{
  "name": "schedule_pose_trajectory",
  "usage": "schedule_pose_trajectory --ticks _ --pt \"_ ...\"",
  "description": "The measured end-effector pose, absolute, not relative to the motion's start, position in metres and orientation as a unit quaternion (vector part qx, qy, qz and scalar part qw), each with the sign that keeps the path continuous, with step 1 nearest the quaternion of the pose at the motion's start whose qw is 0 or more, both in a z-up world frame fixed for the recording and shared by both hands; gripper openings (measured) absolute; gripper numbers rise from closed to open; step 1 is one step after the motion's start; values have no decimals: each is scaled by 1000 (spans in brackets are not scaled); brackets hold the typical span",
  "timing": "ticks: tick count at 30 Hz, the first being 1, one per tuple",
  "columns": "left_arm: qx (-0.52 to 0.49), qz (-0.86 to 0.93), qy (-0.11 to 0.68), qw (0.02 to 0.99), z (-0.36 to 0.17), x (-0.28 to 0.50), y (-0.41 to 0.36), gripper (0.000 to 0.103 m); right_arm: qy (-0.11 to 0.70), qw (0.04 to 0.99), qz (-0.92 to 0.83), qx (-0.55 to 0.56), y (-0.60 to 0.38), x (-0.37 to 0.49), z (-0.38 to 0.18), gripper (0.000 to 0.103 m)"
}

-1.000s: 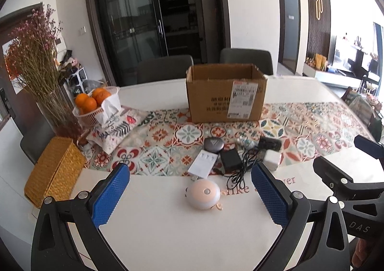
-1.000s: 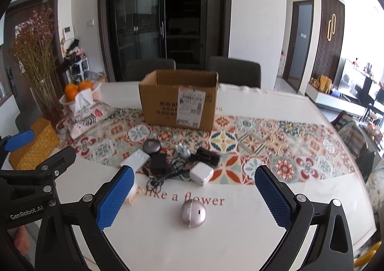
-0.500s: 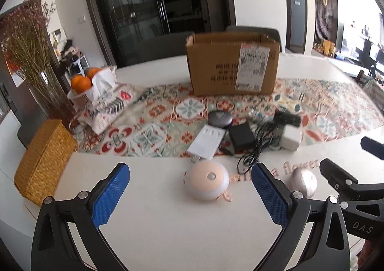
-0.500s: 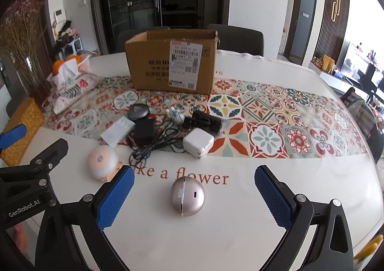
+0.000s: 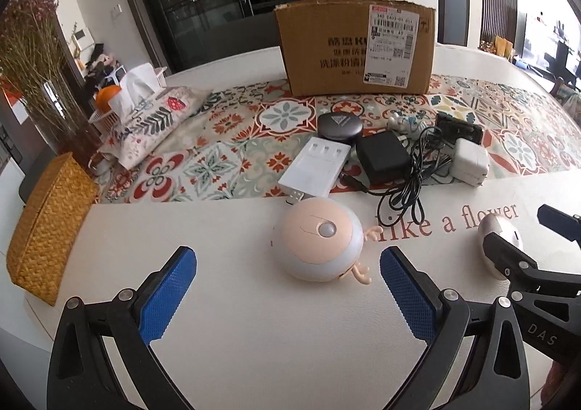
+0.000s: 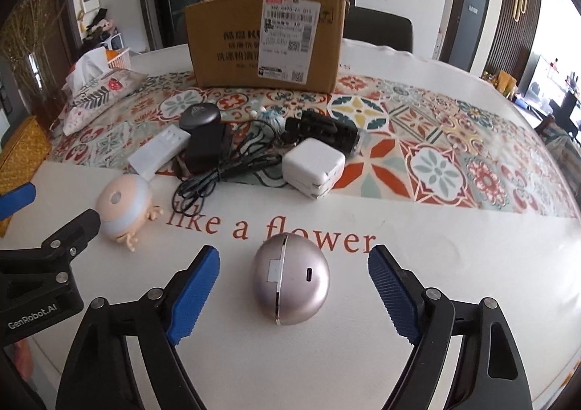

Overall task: Organize rigid objects
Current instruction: 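Close the right gripper on the silver speaker while the left gripper approaches the peach toy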

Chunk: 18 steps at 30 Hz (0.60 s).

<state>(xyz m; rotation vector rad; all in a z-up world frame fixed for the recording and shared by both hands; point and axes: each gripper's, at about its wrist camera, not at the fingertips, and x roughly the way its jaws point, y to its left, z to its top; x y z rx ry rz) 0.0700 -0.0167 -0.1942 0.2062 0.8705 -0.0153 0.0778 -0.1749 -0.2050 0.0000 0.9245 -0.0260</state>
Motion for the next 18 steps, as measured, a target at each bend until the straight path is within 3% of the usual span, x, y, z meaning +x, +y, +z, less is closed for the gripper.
schedule_pose_trajectory --ticks 18 --pt "101 -5 433 896 -224 75 -20 103 459 888 -4 2 -175 83 -240 63"
